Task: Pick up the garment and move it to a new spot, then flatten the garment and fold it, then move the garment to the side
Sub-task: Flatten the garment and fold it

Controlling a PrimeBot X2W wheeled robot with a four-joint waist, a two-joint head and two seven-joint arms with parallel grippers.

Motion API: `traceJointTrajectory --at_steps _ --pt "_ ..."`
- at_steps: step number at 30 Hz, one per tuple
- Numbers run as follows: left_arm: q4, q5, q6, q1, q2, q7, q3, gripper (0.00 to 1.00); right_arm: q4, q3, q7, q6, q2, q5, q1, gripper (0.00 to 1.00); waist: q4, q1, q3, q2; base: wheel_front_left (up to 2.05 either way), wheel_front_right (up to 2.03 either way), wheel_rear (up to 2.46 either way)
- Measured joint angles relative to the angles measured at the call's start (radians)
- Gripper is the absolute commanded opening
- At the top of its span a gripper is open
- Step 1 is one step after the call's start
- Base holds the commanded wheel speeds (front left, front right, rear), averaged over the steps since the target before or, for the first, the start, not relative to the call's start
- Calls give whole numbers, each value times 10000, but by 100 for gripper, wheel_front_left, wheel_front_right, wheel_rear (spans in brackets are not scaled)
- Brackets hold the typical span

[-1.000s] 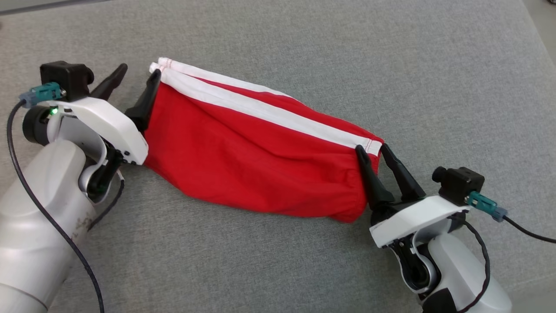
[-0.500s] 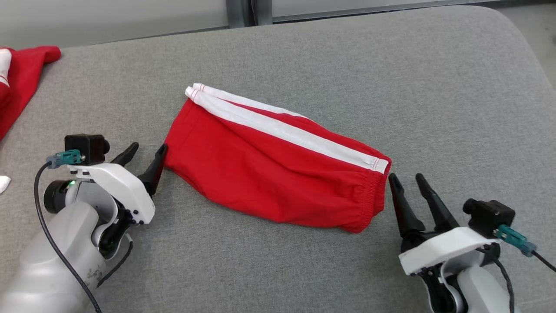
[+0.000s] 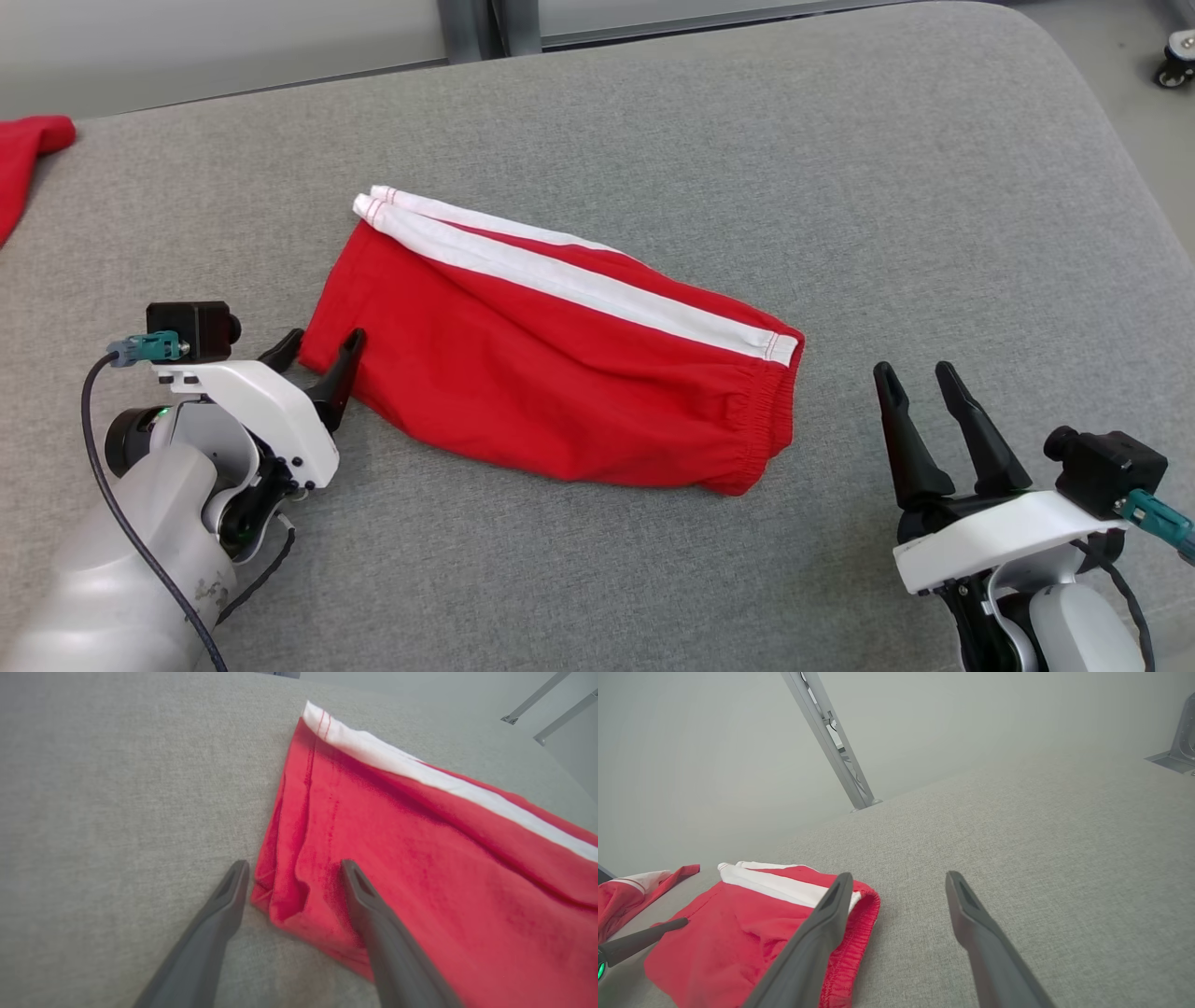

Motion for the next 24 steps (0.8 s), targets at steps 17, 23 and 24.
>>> traceJointTrajectory --at_steps 17,23,24 --pt "-190 -449 -15 516 -445 -1308 73 0 -414 -244 178 0 61 -52 282 100 229 0 -149 1 0 0 0" --pt "-1206 -516 339 1636 -418 -1910 278 0 -502 -447 539 0 -4 -157 447 100 783 0 -374 0 0 0 0" --pt "-1450 -518 460 1838 -401 -1985 353 0 -510 -474 625 0 -52 -157 469 100 884 0 -415 0 0 0 0"
